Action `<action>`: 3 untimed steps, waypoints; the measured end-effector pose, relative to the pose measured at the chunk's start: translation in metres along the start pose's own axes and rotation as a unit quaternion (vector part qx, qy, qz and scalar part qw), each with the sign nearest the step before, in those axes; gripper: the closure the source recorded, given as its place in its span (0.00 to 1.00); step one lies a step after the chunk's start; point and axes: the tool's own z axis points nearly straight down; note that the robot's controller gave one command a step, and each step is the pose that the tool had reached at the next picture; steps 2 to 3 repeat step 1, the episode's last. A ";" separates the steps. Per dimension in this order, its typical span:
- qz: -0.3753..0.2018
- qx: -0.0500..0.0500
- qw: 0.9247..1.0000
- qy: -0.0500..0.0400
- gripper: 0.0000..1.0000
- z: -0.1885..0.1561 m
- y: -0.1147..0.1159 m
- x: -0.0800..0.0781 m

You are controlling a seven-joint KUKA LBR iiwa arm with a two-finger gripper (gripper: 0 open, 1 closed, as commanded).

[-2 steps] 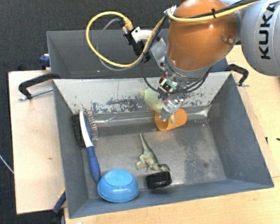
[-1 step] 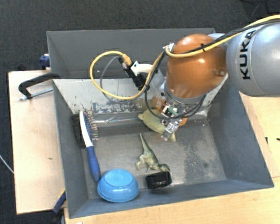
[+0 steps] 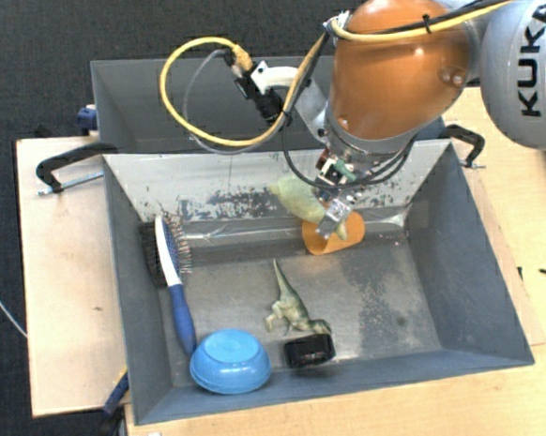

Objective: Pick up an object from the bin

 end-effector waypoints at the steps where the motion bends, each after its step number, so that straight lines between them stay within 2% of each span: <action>1: 0.001 -0.009 1.000 -0.006 1.00 0.150 0.042 0.007; 3: 0.001 -0.009 1.000 -0.006 1.00 0.150 0.042 0.007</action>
Offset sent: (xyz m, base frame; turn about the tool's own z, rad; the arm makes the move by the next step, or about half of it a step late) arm -0.0198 -0.0349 -0.1465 -0.0007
